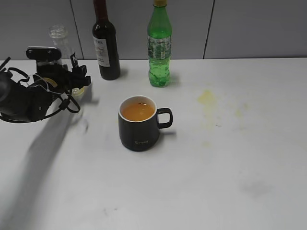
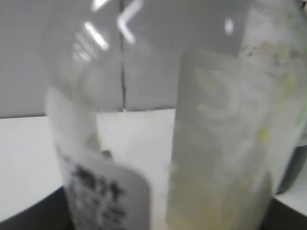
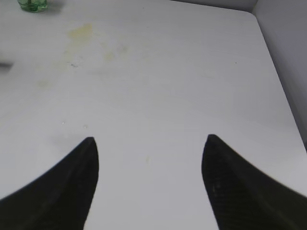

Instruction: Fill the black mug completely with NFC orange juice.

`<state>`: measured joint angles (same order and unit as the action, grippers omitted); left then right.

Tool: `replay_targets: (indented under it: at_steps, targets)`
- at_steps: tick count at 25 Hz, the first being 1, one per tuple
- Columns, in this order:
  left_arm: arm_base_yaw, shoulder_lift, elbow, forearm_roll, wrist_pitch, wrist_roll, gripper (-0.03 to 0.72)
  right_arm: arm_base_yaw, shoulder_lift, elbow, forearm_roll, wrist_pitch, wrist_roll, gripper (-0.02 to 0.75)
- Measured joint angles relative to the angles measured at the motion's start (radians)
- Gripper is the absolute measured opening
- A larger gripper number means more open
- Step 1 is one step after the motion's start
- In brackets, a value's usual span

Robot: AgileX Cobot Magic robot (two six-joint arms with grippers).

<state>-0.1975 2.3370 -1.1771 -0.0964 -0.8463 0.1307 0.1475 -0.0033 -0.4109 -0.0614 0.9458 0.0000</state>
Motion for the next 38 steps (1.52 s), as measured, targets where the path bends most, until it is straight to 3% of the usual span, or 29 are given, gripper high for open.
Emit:
replay_targets:
  at_steps: [3,9,12,23,38]
  targets:
    - [0.0,0.003,0.0,0.009,-0.008,-0.002,0.479,0.0,0.0,0.0,0.0,0.0,0.0,0.514]
    - [0.0,0.008,0.0,0.005,-0.003,-0.002,0.624,0.0,0.0,0.0,0.0,0.0,0.0,0.514]
    - [0.0,0.008,0.0,-0.001,-0.003,-0.003,0.652,0.0,0.0,0.0,0.0,0.0,0.0,0.514]
    - [-0.011,0.008,0.013,-0.029,-0.029,-0.003,0.659,0.0,0.0,0.0,0.0,0.0,0.0,0.514]
    - [-0.015,-0.118,0.256,-0.056,-0.116,-0.003,0.658,0.0,0.0,0.0,0.0,0.0,0.0,0.514]
